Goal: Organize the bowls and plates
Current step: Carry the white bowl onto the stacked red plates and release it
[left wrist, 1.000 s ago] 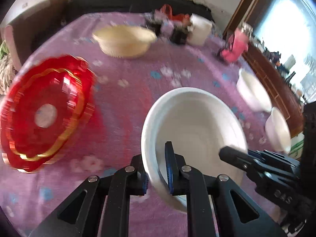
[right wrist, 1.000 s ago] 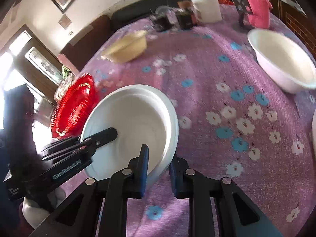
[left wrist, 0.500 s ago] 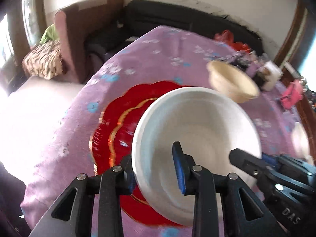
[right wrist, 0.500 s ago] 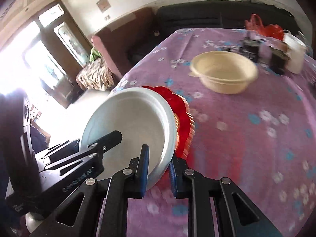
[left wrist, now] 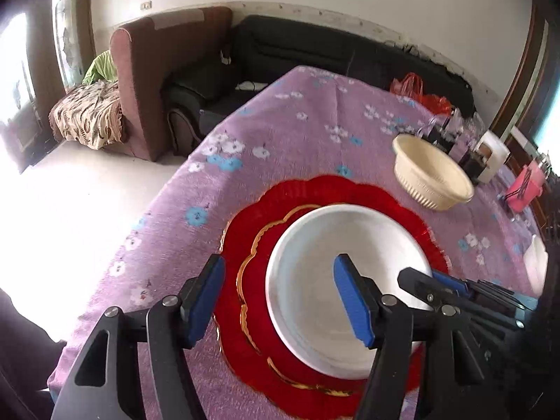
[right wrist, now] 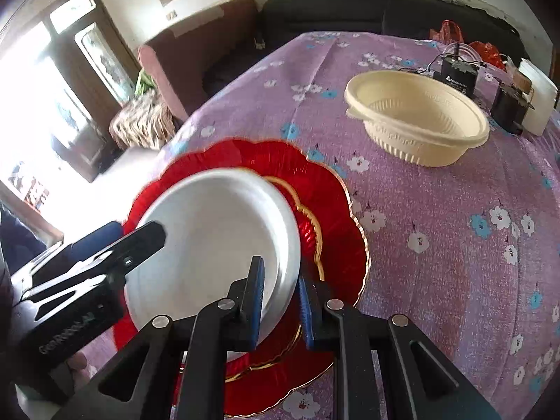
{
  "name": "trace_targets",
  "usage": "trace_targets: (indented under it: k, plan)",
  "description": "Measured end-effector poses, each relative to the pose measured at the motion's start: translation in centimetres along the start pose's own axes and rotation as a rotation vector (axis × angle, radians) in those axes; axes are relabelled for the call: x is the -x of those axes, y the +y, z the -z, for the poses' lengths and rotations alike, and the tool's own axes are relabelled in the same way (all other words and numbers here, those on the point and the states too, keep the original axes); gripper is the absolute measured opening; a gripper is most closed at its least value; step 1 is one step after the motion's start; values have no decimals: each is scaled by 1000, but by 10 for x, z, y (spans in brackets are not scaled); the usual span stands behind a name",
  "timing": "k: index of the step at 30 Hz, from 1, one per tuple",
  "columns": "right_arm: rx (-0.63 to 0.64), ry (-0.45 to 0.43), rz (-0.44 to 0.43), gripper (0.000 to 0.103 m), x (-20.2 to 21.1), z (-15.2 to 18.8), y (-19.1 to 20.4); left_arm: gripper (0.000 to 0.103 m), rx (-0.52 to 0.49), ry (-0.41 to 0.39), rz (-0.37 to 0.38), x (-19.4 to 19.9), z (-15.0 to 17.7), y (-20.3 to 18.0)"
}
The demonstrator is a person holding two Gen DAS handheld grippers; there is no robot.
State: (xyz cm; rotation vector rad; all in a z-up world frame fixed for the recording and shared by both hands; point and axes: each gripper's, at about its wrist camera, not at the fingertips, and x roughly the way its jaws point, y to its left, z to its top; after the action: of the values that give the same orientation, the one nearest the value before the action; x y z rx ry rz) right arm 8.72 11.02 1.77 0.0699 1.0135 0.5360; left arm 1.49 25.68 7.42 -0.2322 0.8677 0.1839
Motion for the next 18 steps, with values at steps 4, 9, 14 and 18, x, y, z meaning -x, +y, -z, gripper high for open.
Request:
trace_targets:
  k: [4, 9, 14, 18]
  plan:
    - [-36, -72, -45, 31, 26, 2, -6, 66, -16, -109, -10, 39, 6, -13]
    - [-6, -171, -8, 39, 74, 30, -22, 85, -55, -345, -77, 104, 26, -43]
    - [3, -277, 96, 48, 123, 68, -54, 103, -73, -530, -89, 156, 50, -76]
    - [-38, -347, 154, 48, 163, 85, -86, 103, -153, -543, -97, 173, 60, -110]
